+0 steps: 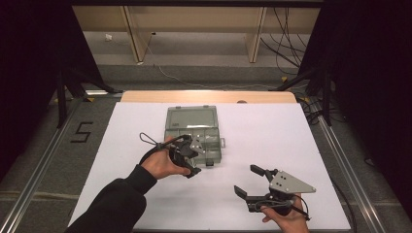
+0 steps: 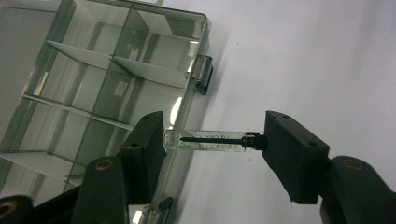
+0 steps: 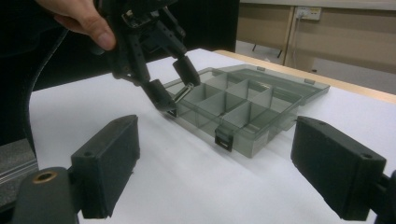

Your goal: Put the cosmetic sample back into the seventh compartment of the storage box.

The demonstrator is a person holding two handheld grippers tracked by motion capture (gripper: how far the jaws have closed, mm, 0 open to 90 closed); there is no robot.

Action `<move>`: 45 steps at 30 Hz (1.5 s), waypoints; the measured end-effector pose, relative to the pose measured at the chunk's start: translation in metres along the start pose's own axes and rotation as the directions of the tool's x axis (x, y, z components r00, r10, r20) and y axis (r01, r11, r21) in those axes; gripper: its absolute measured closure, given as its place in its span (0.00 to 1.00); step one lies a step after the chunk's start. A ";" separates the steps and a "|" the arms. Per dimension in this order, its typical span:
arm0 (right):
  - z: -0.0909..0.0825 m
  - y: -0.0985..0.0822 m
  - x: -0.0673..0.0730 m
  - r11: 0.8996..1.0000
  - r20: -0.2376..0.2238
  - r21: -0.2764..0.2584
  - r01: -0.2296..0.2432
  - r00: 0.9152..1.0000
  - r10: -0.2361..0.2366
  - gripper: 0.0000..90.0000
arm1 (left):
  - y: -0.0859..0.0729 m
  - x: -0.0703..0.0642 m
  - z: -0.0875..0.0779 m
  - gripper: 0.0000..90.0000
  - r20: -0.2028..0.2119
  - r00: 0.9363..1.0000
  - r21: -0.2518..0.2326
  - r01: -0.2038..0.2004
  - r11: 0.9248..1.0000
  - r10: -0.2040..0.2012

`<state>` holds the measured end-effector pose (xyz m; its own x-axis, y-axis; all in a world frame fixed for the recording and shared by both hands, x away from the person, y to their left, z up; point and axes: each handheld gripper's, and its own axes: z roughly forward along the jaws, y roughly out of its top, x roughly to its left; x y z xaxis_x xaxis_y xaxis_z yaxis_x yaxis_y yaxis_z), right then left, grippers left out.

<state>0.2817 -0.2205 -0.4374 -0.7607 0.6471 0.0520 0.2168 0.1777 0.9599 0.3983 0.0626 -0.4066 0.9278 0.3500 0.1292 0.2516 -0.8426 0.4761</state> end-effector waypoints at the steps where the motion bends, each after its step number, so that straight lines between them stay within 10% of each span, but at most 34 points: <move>1: 0.001 0.000 -0.001 1.000 0.006 -0.014 0.021 1.000 -0.021 0.18 | 0.002 0.002 0.001 0.44 0.000 1.000 -0.002 0.009 1.000 -0.009; 45: 0.001 0.000 -0.002 1.000 0.002 -0.018 0.026 1.000 -0.026 0.18 | 0.024 0.043 0.032 0.44 -0.019 0.982 0.040 0.191 0.981 -0.190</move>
<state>0.2837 -0.2212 -0.4373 -0.7646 0.6439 0.0269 0.1862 0.1808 0.9657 0.4527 0.0444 -0.4174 0.8576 0.5116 0.0529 0.4349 -0.7762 0.4564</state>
